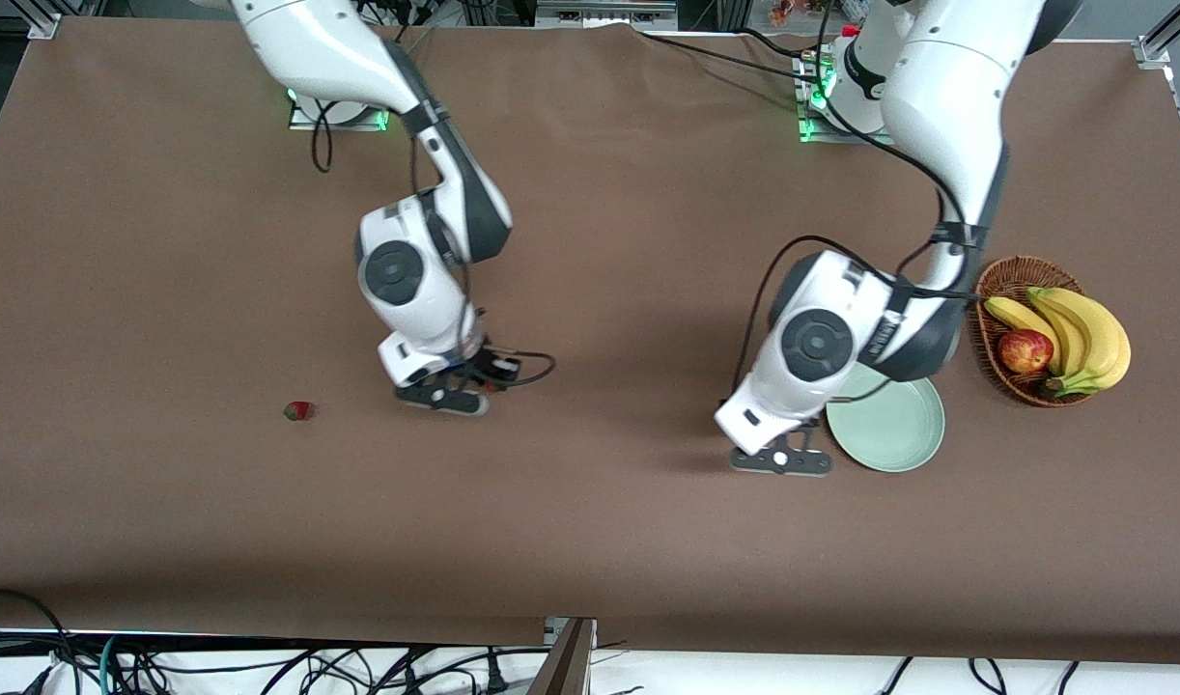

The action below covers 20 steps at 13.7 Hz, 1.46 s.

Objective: Collect all strawberries into plate
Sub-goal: 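Release the strawberry onto the plate while the right gripper carries another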

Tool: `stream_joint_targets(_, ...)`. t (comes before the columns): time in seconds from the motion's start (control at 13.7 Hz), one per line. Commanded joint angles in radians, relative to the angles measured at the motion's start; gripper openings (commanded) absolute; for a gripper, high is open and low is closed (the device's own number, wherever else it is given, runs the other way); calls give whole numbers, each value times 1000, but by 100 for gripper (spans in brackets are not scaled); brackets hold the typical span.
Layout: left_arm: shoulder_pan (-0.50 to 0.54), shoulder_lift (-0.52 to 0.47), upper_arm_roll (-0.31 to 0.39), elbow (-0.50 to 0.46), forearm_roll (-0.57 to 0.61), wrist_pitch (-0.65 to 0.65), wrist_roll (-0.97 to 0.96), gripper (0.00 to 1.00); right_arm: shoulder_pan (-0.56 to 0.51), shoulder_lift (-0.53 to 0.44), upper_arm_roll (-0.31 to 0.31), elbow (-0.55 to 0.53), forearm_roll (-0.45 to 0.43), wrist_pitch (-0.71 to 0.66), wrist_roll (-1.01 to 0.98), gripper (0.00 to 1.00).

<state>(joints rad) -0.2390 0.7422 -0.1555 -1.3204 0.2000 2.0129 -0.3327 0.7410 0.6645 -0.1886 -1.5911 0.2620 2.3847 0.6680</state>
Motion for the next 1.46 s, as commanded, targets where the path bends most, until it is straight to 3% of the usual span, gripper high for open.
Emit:
stream_joint_targets(0.0,78,-15,-15,-60,22,-17,113,0,85,125,-9,153,9,2,173,25)
stream_joint_targets(0.15,122,-9,-15,-66,27,-17,191,0,147,191,-9,229,6,25,295,24)
stream_joint_targets(0.37,191,-12,-13,-109,29,-16,280,0,193,247,-9,243,6,119,341,25)
stream_joint_targets(0.44,205,-12,-13,-109,24,-13,312,0,202,262,-9,244,6,132,341,29)
stream_joint_targets(0.59,216,-14,-15,-103,18,-19,343,0,210,270,-11,244,5,146,337,84)
stream_joint_targets(0.66,219,-15,-15,-100,19,-22,375,0,210,265,-18,244,-3,145,326,100)
stream_joint_targets(0.81,224,-14,-12,-91,28,-19,441,0,201,233,-31,250,-27,134,312,100)
stream_joint_targets(0.95,215,-10,-10,-91,32,-11,443,0,175,199,-63,281,-26,15,250,100)
stream_joint_targets(1.39,256,19,-3,-92,33,-10,445,0,-92,81,-66,298,-14,-315,-327,100)
